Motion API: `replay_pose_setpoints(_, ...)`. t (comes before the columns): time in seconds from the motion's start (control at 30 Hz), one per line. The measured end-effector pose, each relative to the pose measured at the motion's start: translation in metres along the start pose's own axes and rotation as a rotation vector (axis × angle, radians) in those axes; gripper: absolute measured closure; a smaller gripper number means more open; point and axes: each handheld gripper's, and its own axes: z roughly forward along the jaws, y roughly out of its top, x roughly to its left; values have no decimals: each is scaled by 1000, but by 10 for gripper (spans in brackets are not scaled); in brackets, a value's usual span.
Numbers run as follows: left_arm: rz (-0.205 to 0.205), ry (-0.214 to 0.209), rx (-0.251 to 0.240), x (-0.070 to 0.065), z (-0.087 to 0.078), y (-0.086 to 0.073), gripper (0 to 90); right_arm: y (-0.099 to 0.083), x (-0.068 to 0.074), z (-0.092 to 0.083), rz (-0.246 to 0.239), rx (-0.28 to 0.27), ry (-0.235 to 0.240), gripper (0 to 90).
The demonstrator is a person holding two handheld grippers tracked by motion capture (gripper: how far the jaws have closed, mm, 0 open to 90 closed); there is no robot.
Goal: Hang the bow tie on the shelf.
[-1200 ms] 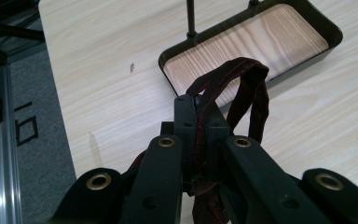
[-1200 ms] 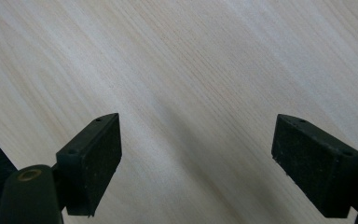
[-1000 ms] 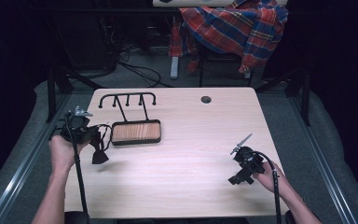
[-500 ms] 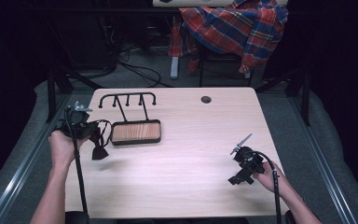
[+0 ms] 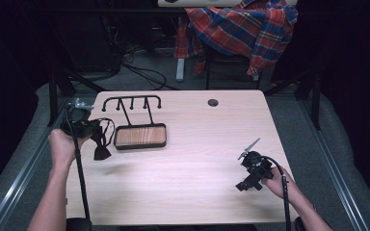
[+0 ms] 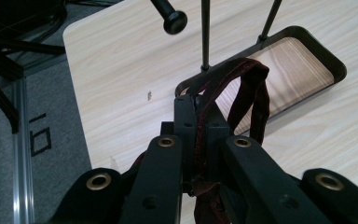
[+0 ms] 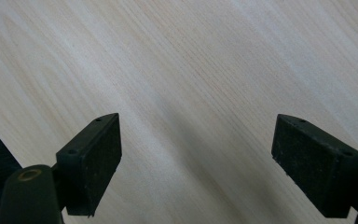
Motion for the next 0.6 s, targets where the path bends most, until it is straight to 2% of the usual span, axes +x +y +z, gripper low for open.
replay_pose_setpoints(0.27,2,3,-1,2,0,6,884,0,-1,-1,-5,8,-18,158)
replay_pose_setpoints(0.3,3,2,1,3,0,7,884,-1,-1,0,8,-6,-12,158)
replay_pose_setpoints(0.6,5,9,-18,7,-7,18,884,-1,-2,0,13,0,-13,158)
